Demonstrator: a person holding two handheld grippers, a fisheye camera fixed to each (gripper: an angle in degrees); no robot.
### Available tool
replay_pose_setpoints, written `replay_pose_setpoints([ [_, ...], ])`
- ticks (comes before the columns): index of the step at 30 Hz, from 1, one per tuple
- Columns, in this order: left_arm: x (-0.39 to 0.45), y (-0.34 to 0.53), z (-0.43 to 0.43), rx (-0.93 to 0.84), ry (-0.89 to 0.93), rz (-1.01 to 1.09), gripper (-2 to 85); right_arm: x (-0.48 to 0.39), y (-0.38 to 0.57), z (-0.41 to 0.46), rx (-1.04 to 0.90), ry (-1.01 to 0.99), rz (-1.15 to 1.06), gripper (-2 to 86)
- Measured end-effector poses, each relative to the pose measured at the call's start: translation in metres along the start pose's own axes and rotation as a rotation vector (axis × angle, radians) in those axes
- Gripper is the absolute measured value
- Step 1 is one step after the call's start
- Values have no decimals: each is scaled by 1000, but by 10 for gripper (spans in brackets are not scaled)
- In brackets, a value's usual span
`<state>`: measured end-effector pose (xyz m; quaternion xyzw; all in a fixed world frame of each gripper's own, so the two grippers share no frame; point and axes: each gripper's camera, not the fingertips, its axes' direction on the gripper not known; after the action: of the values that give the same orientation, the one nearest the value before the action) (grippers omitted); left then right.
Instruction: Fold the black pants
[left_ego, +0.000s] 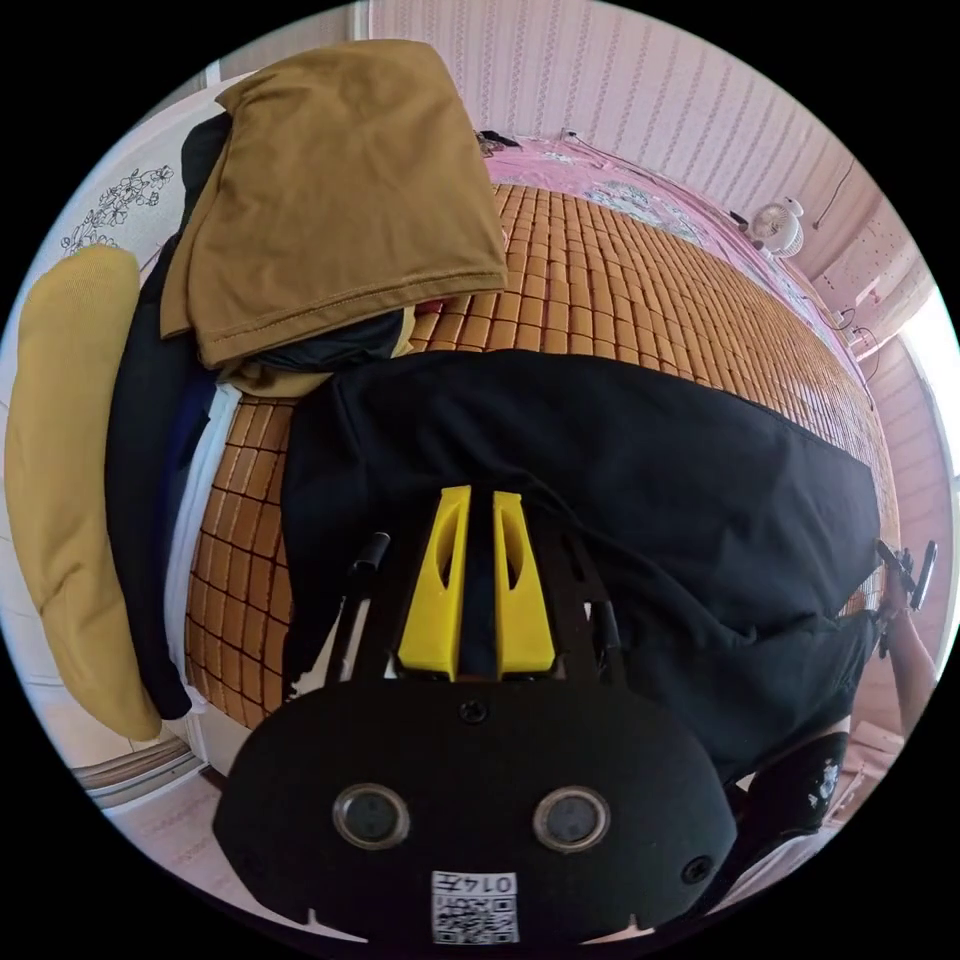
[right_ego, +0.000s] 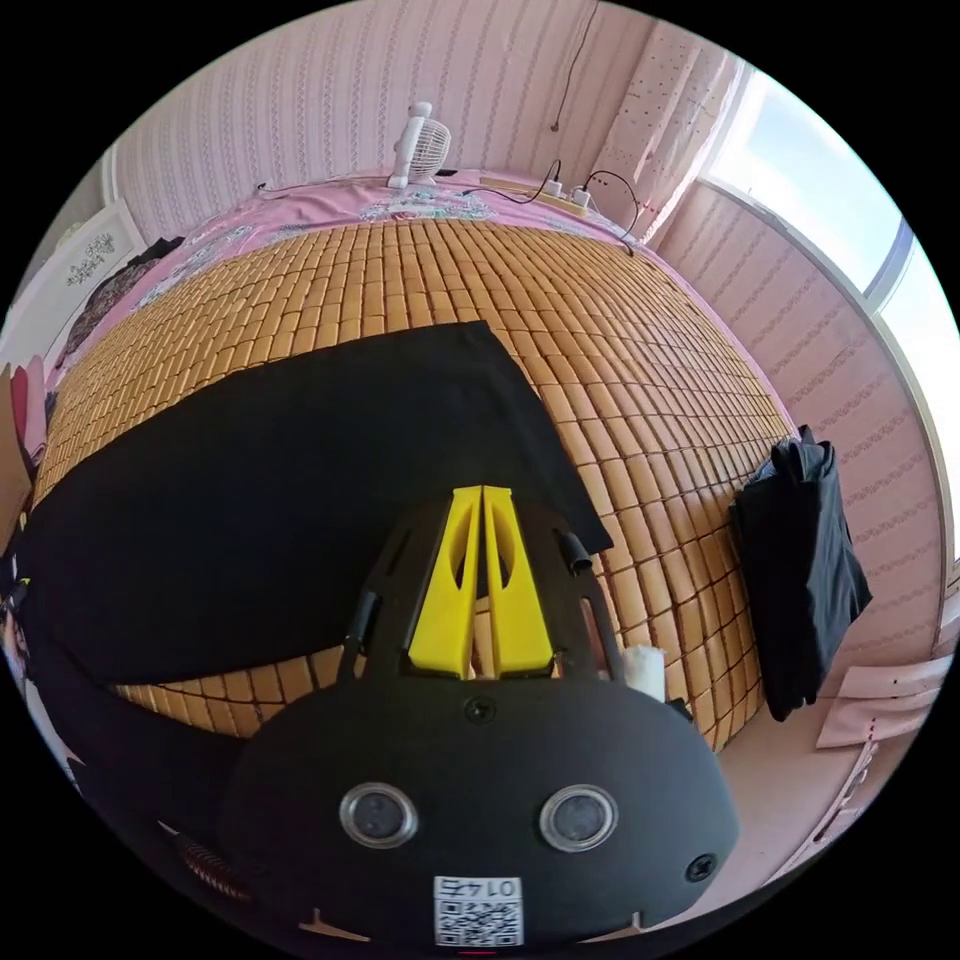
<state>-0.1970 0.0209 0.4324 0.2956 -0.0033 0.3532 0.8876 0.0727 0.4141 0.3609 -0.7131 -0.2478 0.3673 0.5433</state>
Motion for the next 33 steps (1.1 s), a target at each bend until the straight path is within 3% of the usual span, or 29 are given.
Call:
replay_pose_setpoints([
  [6, -39, 14, 6, 7, 141, -71, 4, 44, 7, -11, 21, -82, 91, -6],
  [11, -75, 57, -34, 246, 323, -100, -5, 134, 98, -77, 277, -282, 333, 18],
  [13, -93, 82, -42, 270, 383, -141, 1, 180, 162, -88, 181, -282, 435, 73],
  [17, -143, 154, -47, 260, 459, -306, 42, 223, 262, -89, -35, -256, 566, 102],
  [21, -178, 214, -44, 216, 464, -460, 63, 262, 360, -73, -40, -483, 890, 128],
  [25, -204, 260, -34, 162, 515, -574, 75, 269, 381, -35, -60, -764, 997, 150],
  [29, -224, 288, -36, 191, 494, -651, 78, 278, 376, -14, -46, -863, 1044, 128],
  [33, -242, 304, -34, 231, 554, -744, 85, 294, 372, -5, -23, -984, 1047, 27],
])
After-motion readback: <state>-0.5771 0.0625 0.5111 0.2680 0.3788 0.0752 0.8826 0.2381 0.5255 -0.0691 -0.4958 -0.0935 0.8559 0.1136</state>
